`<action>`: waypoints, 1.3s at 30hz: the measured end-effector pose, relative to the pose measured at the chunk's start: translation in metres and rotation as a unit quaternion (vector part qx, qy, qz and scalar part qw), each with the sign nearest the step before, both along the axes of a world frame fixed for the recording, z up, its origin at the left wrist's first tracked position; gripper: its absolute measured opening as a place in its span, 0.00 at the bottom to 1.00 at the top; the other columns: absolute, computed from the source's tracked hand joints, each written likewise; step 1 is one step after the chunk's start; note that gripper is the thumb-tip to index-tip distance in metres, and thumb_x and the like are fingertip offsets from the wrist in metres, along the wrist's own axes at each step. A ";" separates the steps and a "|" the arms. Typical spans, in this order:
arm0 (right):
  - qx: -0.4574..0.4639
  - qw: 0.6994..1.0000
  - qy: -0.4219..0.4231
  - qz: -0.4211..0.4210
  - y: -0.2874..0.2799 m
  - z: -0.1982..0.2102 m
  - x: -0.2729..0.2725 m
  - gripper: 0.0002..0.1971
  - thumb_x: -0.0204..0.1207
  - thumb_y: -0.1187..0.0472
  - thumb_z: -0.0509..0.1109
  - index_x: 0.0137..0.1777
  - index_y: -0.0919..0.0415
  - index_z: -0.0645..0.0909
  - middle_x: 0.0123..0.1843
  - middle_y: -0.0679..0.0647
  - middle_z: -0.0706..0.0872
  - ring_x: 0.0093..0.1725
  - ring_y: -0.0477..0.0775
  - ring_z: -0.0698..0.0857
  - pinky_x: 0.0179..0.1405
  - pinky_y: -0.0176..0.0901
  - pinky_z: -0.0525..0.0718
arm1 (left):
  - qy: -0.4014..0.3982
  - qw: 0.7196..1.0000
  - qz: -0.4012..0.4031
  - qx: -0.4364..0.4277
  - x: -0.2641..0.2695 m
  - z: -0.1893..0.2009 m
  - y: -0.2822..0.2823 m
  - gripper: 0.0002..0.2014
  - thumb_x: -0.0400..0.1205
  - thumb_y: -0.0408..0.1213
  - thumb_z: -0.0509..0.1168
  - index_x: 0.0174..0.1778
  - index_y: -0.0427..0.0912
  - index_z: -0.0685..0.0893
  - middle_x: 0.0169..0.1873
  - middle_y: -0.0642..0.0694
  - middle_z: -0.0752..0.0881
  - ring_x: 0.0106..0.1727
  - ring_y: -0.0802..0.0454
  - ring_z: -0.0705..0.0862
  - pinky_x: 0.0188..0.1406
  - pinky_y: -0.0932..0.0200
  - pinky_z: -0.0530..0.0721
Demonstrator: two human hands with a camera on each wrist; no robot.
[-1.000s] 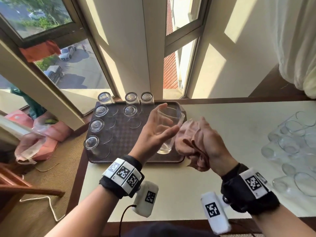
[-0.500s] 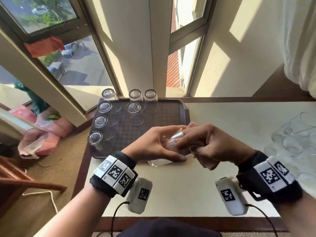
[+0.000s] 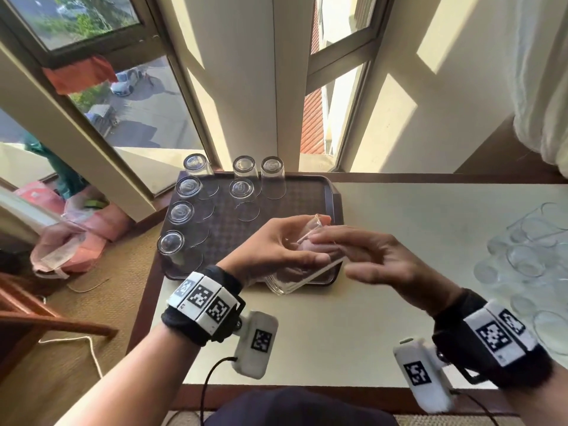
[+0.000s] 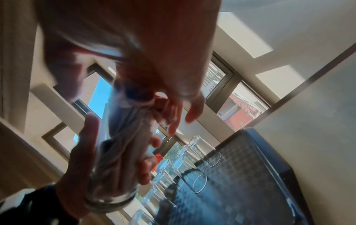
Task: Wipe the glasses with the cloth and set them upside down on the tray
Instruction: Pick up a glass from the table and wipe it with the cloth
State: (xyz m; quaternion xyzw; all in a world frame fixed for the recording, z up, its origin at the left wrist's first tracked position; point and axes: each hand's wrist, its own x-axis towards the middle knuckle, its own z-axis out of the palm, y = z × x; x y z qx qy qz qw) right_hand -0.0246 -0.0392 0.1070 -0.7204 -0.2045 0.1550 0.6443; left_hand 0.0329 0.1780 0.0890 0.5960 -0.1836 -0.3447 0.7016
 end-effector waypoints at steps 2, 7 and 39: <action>-0.039 0.998 -0.022 0.032 0.002 -0.005 0.001 0.26 0.72 0.66 0.79 0.70 0.69 0.79 0.66 0.60 0.86 0.68 0.59 0.84 0.66 0.51 0.84 | -0.012 0.999 -0.013 0.030 0.001 0.001 -0.003 0.36 0.64 0.56 0.83 0.65 0.43 0.86 0.56 0.36 0.90 0.56 0.45 0.89 0.59 0.53 0.87; -0.002 0.993 -0.089 -0.077 0.015 -0.022 0.003 0.18 0.66 0.71 0.81 0.56 0.72 0.87 0.54 0.59 0.91 0.57 0.58 0.89 0.59 0.48 0.86 | 0.028 0.997 -0.057 0.044 0.003 0.001 -0.007 0.42 0.63 0.59 0.83 0.69 0.38 0.83 0.56 0.41 0.89 0.57 0.45 0.88 0.56 0.55 0.86; 0.156 0.968 0.091 -0.176 0.010 0.008 0.013 0.19 0.77 0.47 0.74 0.60 0.61 0.87 0.42 0.56 0.86 0.33 0.49 0.76 0.28 0.39 0.75 | -0.341 0.928 0.144 0.048 0.015 0.006 0.005 0.37 0.65 0.38 0.85 0.70 0.41 0.79 0.62 0.48 0.87 0.55 0.57 0.90 0.52 0.66 0.86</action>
